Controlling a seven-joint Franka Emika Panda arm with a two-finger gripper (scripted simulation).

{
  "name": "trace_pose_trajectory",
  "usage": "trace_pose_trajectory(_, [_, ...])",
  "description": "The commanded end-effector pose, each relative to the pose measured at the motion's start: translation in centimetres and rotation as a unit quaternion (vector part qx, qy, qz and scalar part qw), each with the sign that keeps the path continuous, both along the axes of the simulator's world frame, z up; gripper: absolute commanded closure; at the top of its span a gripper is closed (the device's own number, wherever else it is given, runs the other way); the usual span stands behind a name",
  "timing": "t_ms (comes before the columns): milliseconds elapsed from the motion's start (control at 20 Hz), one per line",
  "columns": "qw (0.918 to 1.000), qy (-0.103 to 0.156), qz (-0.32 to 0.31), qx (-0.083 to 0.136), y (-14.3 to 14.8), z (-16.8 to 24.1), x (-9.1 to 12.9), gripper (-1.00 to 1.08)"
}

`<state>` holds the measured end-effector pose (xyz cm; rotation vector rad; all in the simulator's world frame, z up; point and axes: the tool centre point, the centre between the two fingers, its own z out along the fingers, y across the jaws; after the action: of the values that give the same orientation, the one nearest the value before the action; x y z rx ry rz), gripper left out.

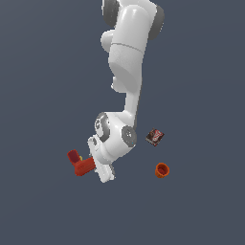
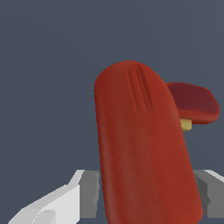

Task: Pick up a designated object from a clutter of objects.

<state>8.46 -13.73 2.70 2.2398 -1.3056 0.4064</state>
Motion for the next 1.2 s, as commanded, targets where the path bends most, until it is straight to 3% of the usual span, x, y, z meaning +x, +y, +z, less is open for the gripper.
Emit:
trace_pose_trajectory(0, [1.0,0.0,0.0,0.0,0.0,0.0,0.0,1.08])
trace_pose_trajectory(600, [1.0,0.0,0.0,0.0,0.5,3.9,-0.3,1.08])
trace_pose_trajectory(1150, [1.0,0.001,0.0,0.002,2.1,14.9,-1.0,1.08])
